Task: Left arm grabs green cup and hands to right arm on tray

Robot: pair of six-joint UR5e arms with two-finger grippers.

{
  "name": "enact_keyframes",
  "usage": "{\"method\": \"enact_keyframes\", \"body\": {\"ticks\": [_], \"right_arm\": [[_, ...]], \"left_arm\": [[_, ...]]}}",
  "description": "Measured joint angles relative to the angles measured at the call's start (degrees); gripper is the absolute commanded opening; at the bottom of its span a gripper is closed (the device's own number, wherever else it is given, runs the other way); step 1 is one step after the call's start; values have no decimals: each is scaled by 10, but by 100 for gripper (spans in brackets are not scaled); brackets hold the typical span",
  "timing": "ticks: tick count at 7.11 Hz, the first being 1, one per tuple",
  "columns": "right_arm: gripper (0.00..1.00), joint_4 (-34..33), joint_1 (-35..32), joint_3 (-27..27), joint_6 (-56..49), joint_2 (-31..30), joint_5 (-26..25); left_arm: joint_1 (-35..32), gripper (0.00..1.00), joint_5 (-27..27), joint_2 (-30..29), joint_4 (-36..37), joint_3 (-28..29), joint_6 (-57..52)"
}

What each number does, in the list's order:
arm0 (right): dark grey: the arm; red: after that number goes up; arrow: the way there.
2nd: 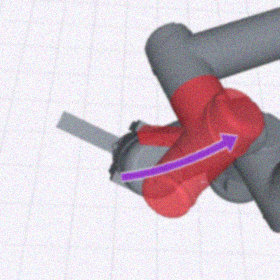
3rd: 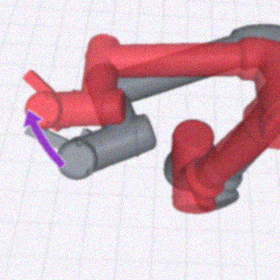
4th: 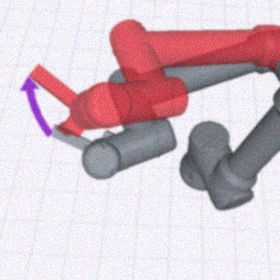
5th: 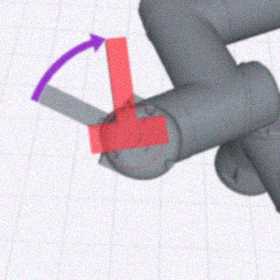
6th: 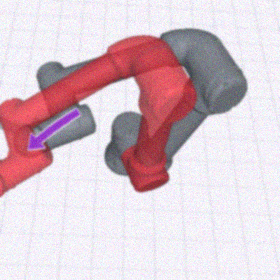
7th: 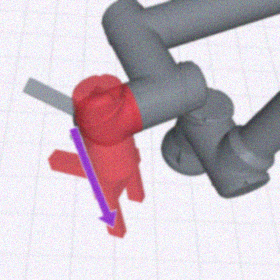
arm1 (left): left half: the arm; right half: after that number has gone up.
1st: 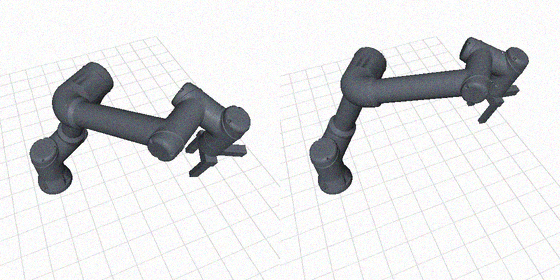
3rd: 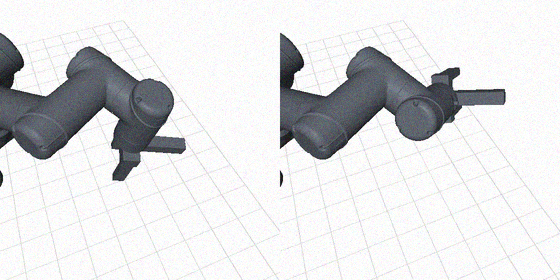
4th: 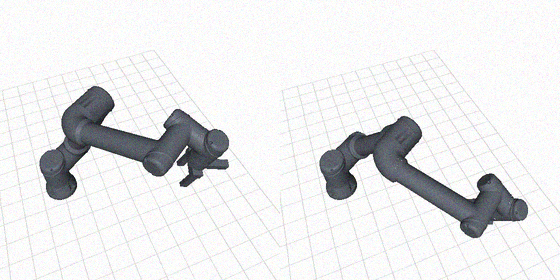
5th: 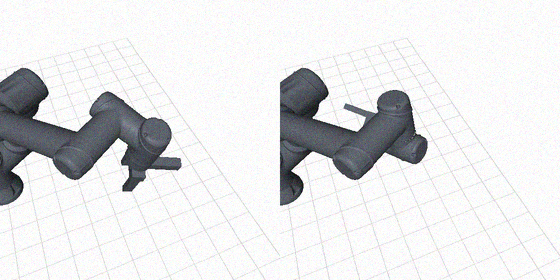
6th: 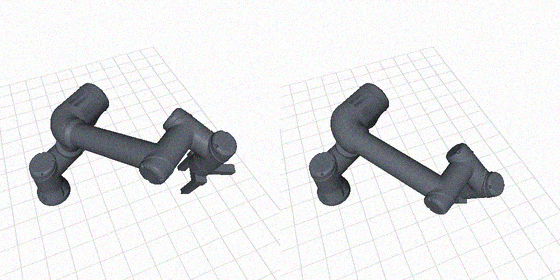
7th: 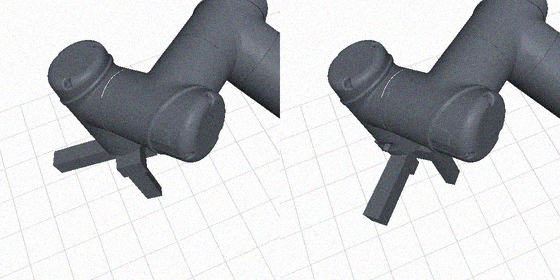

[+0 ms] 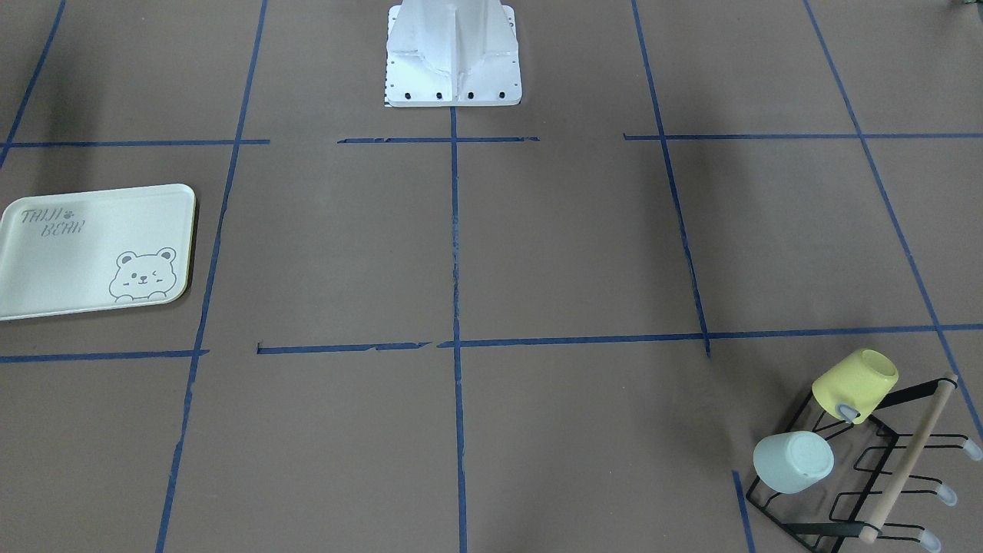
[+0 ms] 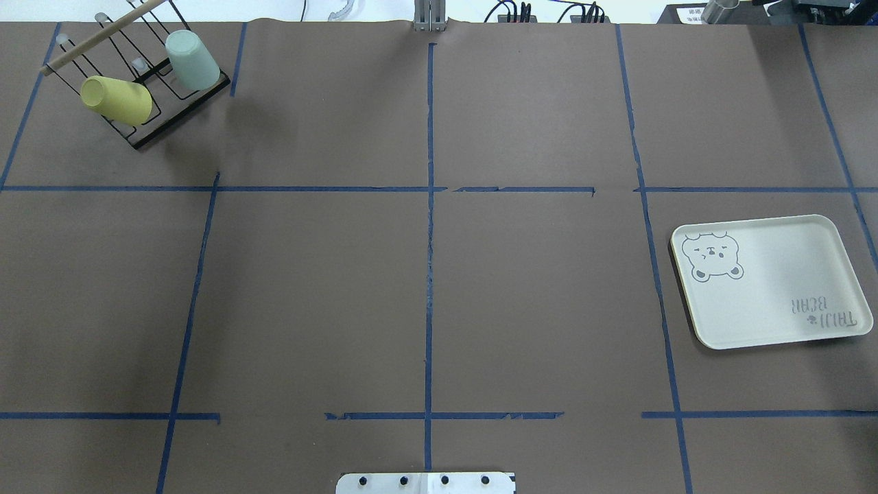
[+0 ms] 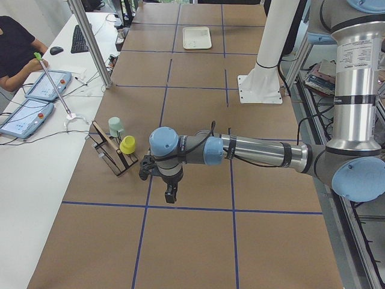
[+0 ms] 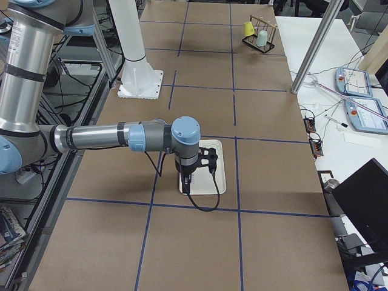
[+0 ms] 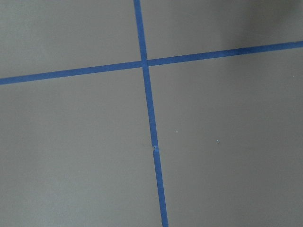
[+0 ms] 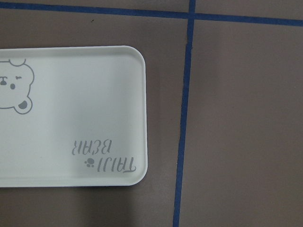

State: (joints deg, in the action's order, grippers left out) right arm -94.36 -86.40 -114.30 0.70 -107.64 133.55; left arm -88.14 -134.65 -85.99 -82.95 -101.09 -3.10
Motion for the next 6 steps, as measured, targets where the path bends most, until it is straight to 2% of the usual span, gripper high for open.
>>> {"method": "enact_keyframes", "body": {"ticks": [6], "right_arm": [[100,6,2,8,0,2,18]], "left_arm": [[-20,100,0,26,10,-22,-12]]}}
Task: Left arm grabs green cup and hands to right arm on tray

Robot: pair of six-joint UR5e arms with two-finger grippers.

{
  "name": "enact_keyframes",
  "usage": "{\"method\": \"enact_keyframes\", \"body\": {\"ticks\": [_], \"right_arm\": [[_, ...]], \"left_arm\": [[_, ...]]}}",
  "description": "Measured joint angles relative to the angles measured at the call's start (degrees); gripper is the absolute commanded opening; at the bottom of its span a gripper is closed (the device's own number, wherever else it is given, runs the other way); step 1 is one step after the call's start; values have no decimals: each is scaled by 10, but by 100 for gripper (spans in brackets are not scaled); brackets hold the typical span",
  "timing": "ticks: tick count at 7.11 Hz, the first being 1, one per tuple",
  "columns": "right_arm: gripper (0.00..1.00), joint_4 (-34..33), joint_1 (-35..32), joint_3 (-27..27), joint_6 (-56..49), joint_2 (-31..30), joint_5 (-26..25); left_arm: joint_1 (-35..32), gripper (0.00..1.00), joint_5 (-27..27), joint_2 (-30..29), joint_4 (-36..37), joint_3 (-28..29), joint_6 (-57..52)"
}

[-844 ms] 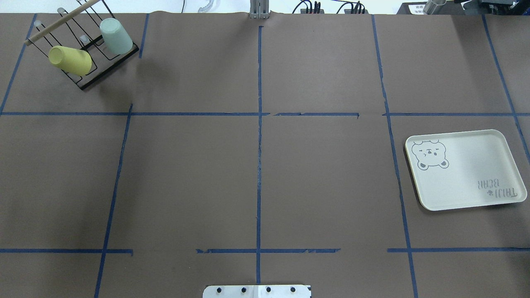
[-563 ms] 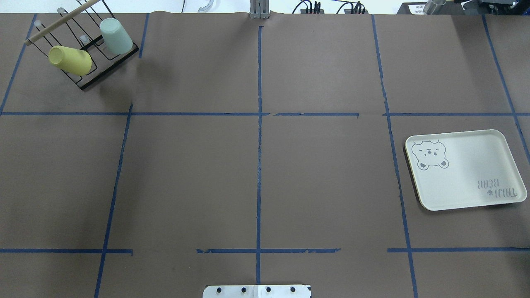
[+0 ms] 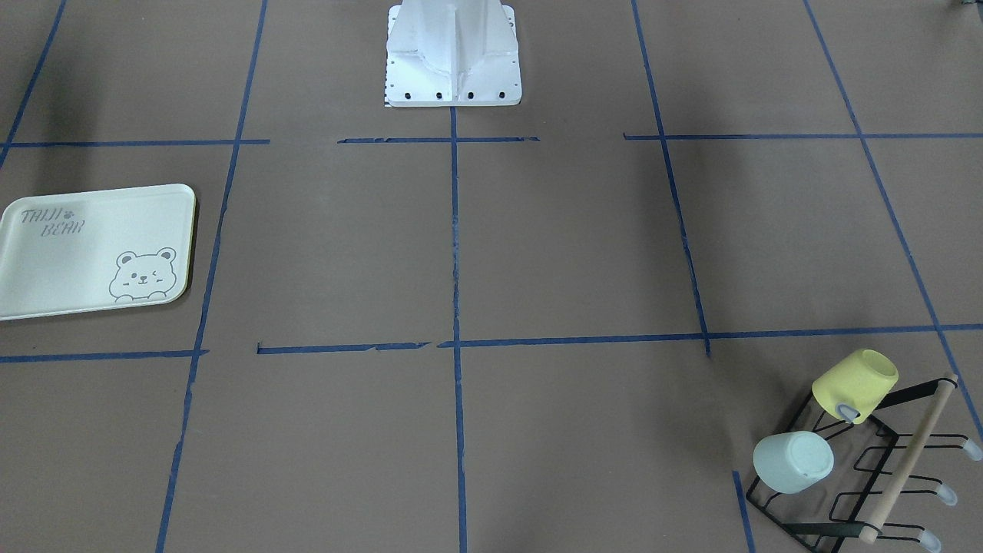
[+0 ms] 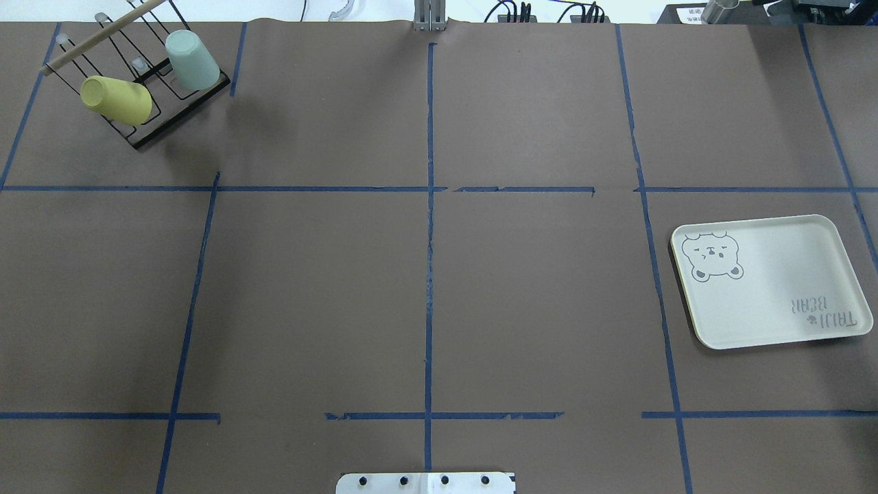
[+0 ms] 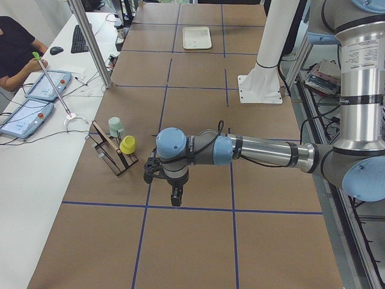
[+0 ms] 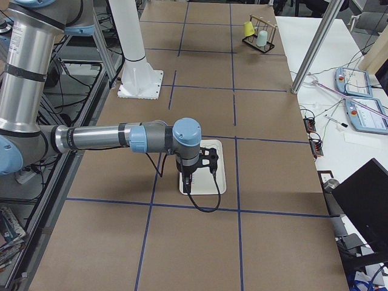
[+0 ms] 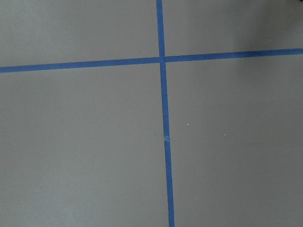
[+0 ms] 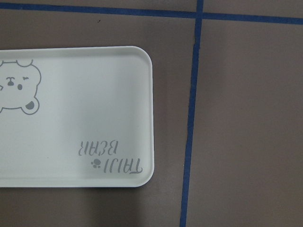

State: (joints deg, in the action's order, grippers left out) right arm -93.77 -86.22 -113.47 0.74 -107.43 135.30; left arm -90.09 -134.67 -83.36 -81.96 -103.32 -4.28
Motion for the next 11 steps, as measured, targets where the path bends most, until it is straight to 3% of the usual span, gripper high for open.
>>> {"method": "enact_keyframes", "body": {"ticks": [3,6,8,10,11], "right_arm": [[100,6,0,0,-2,-1,11],[100,35,5,3,-4,-1,13],[100,38,8,7,-3,-1,15],[100,38,9,15,-1,-1,18],[100,39,9,17,-1,-1,25]], "left_arm": [[16,100,-3,-11,-18,-22,31],[115,100,-5,-153,-2,-12,193],[168,100,10,-288,11,61,280],[208,100,91,-418,-21,197,300],[216,100,112,-463,-76,279,307]]}}
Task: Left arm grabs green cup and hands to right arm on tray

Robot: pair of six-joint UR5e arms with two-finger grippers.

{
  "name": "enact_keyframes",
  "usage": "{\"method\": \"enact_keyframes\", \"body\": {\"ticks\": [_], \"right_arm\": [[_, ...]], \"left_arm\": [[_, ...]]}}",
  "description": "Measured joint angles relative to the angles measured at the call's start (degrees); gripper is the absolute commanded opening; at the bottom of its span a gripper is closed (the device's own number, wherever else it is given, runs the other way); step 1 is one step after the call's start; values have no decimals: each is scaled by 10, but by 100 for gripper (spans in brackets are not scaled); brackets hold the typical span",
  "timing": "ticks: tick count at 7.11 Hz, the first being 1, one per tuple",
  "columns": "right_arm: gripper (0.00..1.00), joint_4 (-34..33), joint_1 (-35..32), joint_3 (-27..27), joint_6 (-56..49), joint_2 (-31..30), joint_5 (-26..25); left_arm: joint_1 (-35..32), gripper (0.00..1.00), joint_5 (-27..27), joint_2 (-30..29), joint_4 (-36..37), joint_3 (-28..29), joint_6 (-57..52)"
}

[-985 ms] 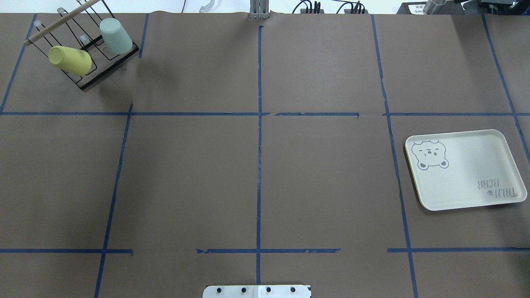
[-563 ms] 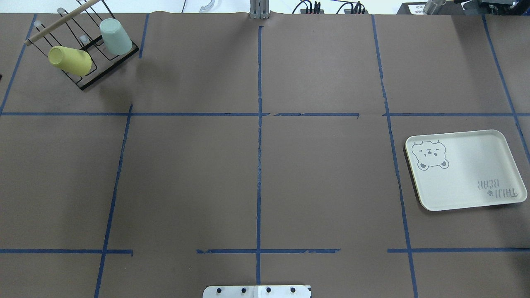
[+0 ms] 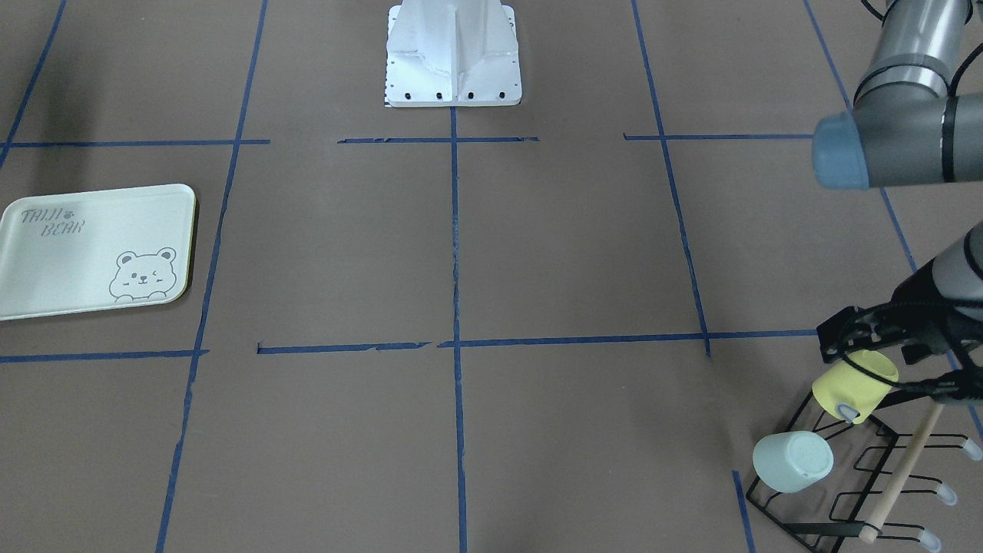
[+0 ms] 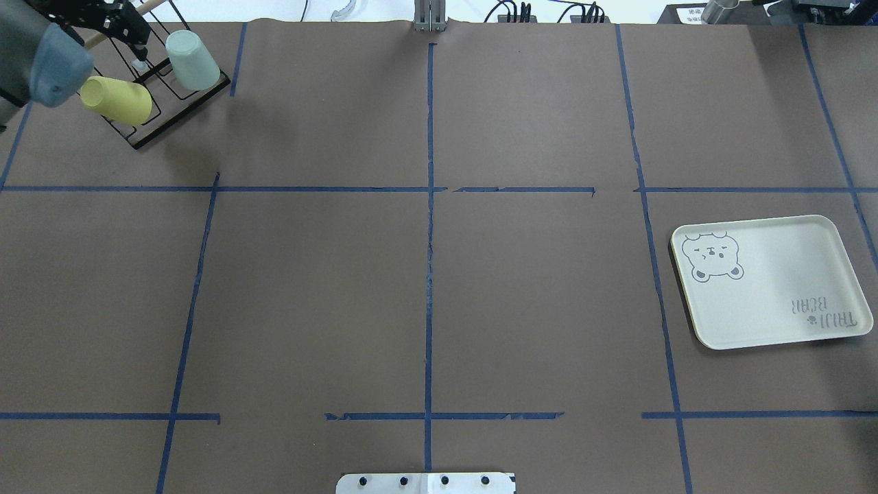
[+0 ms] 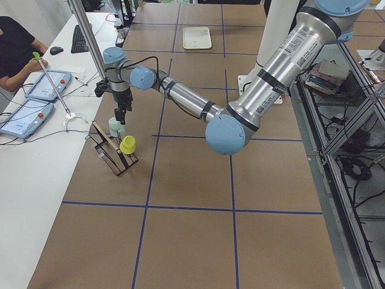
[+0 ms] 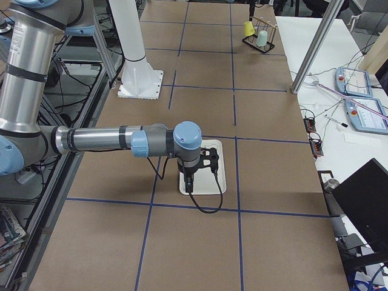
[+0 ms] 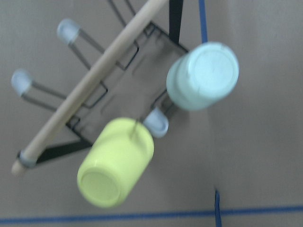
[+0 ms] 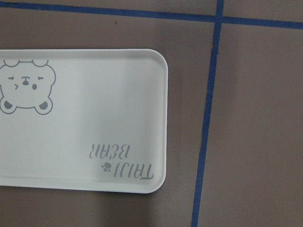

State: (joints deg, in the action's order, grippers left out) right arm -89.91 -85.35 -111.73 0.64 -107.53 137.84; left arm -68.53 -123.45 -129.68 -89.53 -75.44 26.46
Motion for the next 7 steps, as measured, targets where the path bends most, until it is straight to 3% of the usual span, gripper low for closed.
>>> {"method": "enact_keyframes", "body": {"ticks": [2,3,7], "right_arm": [[100,0,0,1,0,-4,12],[100,0,0,1,0,-6,15],[100,0,0,1,0,-7,25]], "left_arm": [[7,100,11,-79,-94,152,25],[13,100,12,-95,-114,188,31],[31,100,14,-104,-180,249,57]]}}
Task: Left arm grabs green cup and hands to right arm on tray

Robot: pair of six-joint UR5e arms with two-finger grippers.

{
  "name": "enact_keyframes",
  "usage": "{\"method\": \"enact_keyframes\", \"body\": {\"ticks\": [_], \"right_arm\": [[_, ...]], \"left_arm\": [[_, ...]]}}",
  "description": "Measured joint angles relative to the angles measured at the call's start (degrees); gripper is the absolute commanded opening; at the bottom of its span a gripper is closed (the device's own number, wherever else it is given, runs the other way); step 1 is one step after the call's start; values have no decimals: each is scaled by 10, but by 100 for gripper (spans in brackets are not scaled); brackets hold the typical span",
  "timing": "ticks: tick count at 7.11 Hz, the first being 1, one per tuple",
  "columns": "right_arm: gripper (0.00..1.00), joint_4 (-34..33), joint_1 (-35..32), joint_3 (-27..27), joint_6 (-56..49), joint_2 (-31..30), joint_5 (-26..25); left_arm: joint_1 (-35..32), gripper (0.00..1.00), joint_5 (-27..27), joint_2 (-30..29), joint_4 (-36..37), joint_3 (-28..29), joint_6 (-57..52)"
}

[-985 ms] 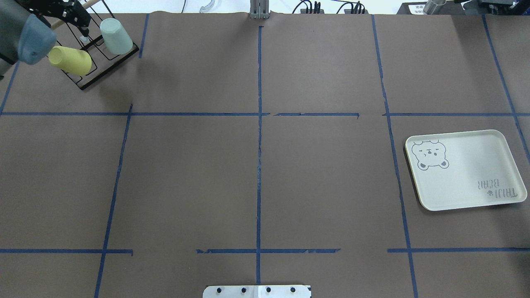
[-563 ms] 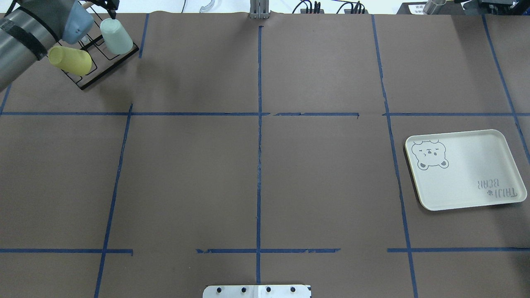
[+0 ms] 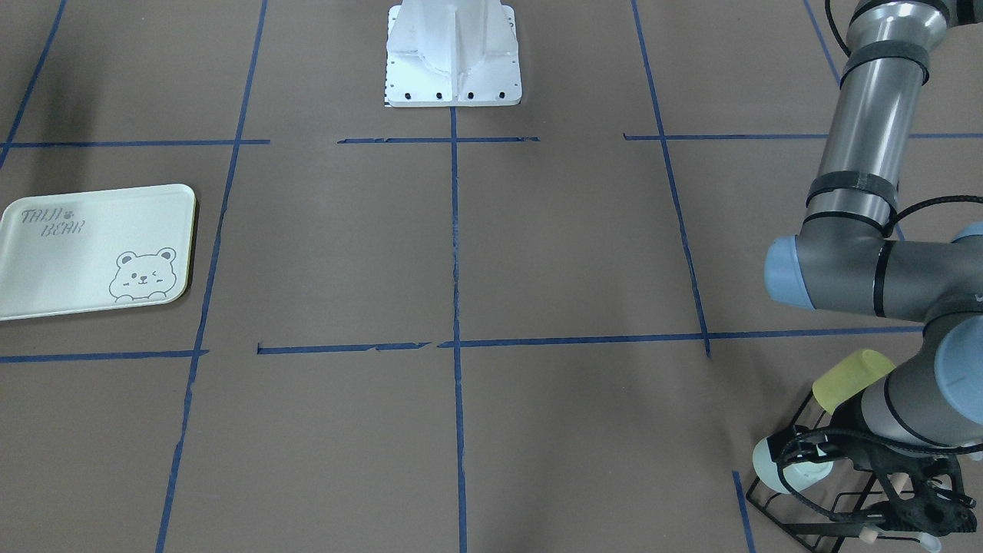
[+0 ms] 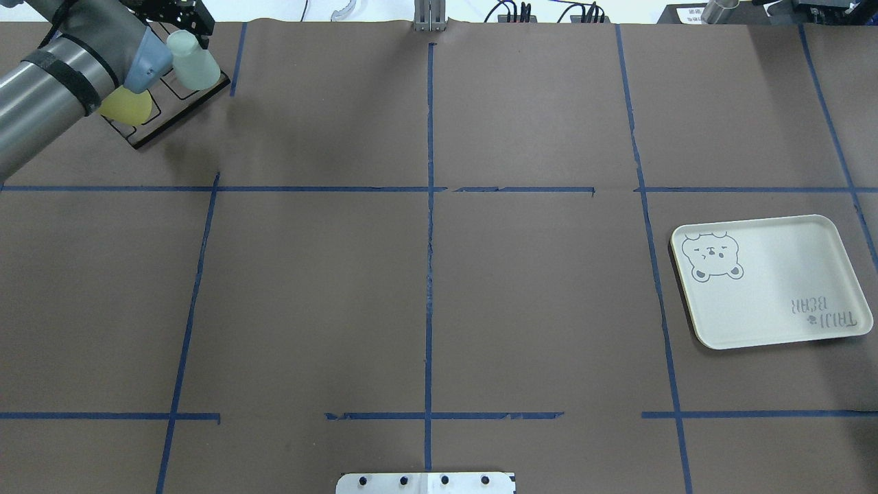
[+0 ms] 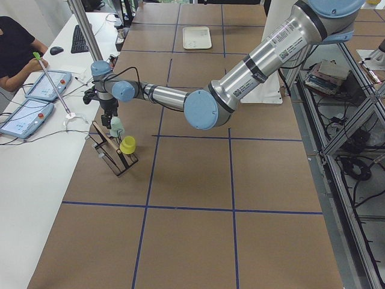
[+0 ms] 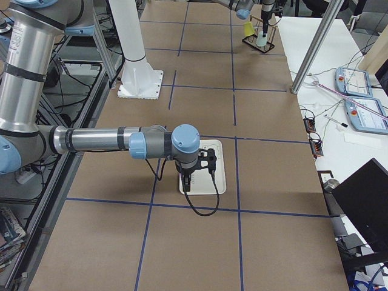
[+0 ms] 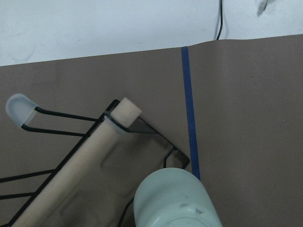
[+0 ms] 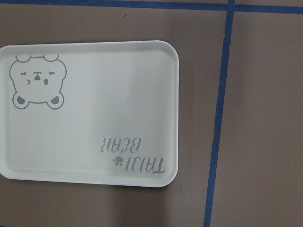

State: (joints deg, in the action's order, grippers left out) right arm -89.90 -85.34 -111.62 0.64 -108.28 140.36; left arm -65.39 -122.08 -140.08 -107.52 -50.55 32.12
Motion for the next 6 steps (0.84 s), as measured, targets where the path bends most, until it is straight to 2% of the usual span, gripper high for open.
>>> {"method": "enact_keyframes", "body": {"ticks": [1,2,3,4,5,6], "right_arm": [[100,0,0,0,0,0,2],[100,0,0,0,0,0,3],[100,0,0,0,0,0,4],[100,0,0,0,1,0,5],[100,0,0,1,1,0,8],[100,0,0,1,1,0,11]], "left_arm": [[3,98,0,0,-5,3,3],[7,90,0,1,-11,7,5],[9,71,0,1,-15,10,5],[9,22,0,1,-17,11,4],[9,3,1,1,-17,11,4],[9,0,1,1,-15,5,4]]}}
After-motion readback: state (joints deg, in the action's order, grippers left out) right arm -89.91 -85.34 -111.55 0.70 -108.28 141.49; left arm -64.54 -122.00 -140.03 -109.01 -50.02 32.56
